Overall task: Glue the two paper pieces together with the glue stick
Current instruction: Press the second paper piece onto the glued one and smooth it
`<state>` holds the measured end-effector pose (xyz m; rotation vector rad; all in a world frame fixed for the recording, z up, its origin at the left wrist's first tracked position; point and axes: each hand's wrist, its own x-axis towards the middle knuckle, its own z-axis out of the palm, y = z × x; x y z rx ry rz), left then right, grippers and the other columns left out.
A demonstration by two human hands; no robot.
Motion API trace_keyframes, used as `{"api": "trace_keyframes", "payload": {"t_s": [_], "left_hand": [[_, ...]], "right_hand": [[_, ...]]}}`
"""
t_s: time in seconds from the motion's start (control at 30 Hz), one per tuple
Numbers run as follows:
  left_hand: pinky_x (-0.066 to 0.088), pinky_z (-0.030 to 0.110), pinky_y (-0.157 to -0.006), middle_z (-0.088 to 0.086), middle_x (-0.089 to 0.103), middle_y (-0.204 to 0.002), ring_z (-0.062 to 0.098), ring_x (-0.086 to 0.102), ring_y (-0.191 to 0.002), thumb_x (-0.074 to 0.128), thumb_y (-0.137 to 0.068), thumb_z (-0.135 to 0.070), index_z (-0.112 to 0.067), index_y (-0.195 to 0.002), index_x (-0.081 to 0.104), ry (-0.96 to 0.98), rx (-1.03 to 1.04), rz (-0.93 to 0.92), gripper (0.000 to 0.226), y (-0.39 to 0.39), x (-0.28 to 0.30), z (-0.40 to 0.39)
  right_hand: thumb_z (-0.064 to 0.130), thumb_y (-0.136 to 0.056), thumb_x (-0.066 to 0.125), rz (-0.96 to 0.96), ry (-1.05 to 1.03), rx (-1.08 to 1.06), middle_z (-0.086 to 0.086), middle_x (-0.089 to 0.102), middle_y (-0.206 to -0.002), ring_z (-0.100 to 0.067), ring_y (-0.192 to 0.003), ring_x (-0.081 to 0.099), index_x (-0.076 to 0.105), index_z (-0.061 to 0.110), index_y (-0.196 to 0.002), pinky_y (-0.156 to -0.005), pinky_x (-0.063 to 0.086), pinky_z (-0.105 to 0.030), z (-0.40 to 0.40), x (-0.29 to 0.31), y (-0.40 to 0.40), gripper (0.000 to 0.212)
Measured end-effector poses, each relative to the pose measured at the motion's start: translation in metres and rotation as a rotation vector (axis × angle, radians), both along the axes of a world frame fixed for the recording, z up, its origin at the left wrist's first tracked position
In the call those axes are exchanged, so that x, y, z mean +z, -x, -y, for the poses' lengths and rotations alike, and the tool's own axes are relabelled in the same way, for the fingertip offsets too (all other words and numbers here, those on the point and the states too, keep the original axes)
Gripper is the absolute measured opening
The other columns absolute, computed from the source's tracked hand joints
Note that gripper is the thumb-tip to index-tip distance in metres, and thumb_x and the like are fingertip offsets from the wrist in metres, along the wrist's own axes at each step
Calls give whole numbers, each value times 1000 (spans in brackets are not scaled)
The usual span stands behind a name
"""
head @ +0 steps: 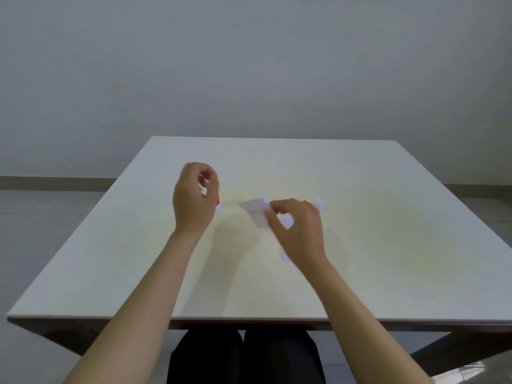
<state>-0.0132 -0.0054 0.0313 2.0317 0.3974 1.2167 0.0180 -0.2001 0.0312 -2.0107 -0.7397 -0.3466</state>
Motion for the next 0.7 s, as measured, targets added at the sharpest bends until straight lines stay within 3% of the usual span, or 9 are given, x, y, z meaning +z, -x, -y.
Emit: {"api": "trace_keyframes", "payload": {"t_s": [0.1,0.2,0.27,0.37,0.53,0.6,0.7], "left_hand": [[47,24,-64,-7,65,-64,10,62,-57,60,-84,-21,-17,-71,61,169,-240,-270,14,-5,12,33],[51,26,-66,-2,75,-68,5,70,-64,60,-87,-34,-14,-75,71,591,-512,-636,26,-7,15,64],[55,25,-71,-2,78,-79,9,74,-76,61,-85,-41,-12,-86,74,735,-586,-675,31,-10,9,79],[54,22,-63,-1,77,-80,10,74,-75,66,-85,-31,-11,-83,73,807,-543,-512,21,-16,4,96],[49,20,-61,0,74,-70,6,71,-66,67,-82,-16,-16,-67,68,700,-438,-430,15,-21,8,101],[48,20,-61,0,74,-70,8,72,-67,67,-81,-15,-17,-67,68,622,-409,-423,14,-22,9,99],[45,15,-57,-7,73,-65,6,72,-65,65,-81,-14,-19,-64,66,559,-369,-419,18,-22,10,95]], "right_hand": [[18,-88,64,-422,-416,-66,9,69,-78,1,-70,61,70,20,-82,-71,44,-14,11,14,-17,9],[20,-89,61,-737,-705,-107,5,68,-76,-8,-70,61,72,18,-84,-76,48,-22,19,12,-26,12],[19,-90,60,-829,-804,-92,-2,71,-85,-18,-80,63,73,11,-92,-82,50,-29,23,7,-26,15],[20,-93,54,-836,-818,-32,-6,73,-95,-19,-87,69,72,9,-95,-89,49,-35,28,1,-22,21],[48,-93,48,-884,-816,-75,3,75,-75,-13,-71,70,71,14,-83,-77,52,-30,39,4,-27,42],[44,-92,51,-820,-707,-110,2,73,-70,-14,-64,68,69,12,-75,-71,53,-29,45,7,-31,41],[22,-90,60,-679,-487,-140,2,65,-59,-13,-52,59,68,13,-66,-58,48,-26,56,6,-37,26]]}}
